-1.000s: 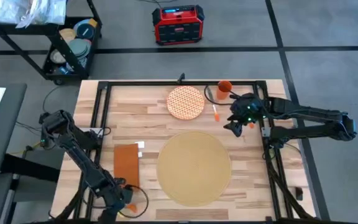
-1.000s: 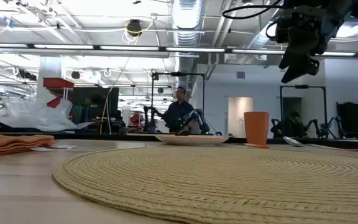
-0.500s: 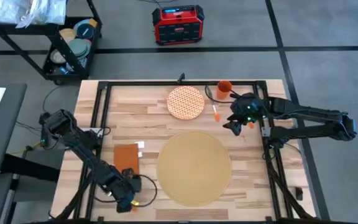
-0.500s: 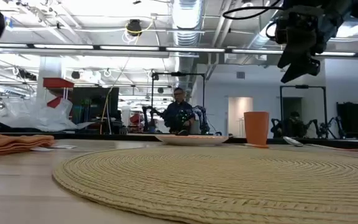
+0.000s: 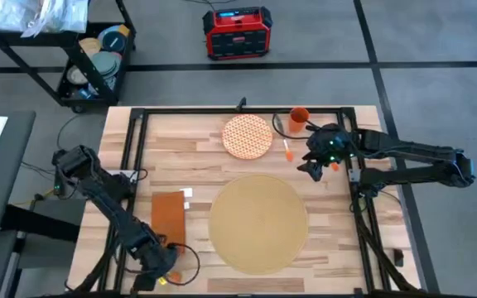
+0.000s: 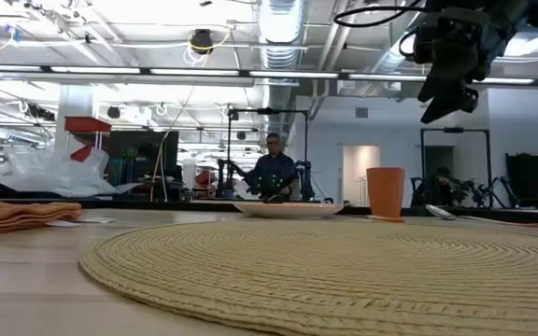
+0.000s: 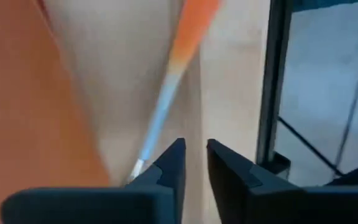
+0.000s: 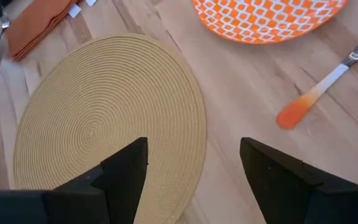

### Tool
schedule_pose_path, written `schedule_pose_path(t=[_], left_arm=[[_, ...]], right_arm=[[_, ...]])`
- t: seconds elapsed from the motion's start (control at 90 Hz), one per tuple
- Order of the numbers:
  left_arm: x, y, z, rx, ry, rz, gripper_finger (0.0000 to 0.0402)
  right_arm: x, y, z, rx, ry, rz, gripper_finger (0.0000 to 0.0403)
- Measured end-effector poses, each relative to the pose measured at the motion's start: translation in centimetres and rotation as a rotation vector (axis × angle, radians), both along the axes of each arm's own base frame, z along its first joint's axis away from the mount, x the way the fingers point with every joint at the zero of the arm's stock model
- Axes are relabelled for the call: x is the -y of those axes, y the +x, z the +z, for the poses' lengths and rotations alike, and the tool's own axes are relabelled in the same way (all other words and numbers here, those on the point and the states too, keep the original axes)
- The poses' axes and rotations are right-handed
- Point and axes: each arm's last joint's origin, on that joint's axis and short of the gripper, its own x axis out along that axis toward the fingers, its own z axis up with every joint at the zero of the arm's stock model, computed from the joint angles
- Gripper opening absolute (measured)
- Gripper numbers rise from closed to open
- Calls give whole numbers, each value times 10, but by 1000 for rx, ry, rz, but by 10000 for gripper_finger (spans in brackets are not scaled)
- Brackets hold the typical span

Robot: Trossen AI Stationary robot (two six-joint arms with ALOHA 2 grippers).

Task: Set table place
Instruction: Put the orange fork on top of the orange table napkin

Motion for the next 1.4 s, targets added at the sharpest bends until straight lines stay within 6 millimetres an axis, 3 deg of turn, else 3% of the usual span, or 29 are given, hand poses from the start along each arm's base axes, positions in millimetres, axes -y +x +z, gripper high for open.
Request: schedule_pose_path(t=[0.222,0.378,0.556,0.933,1.4], left_arm=[[-5,-12,-5,-50,74,-41,108],[-7,-11,12,12,13,-21,110],[-15,-10,27,170,63,36,110],[-8,-12,5,230,209,-108,110],[-2,-18,6,278,200,-165,110]], right_arm=[[0,0,0,4,2,-4,245],[0,0,0,4,10,-12,245],[0,0,0,3,10,-12,245],[0,0,0,1,13,-13,245],[0,0,0,0,13,-13,245]])
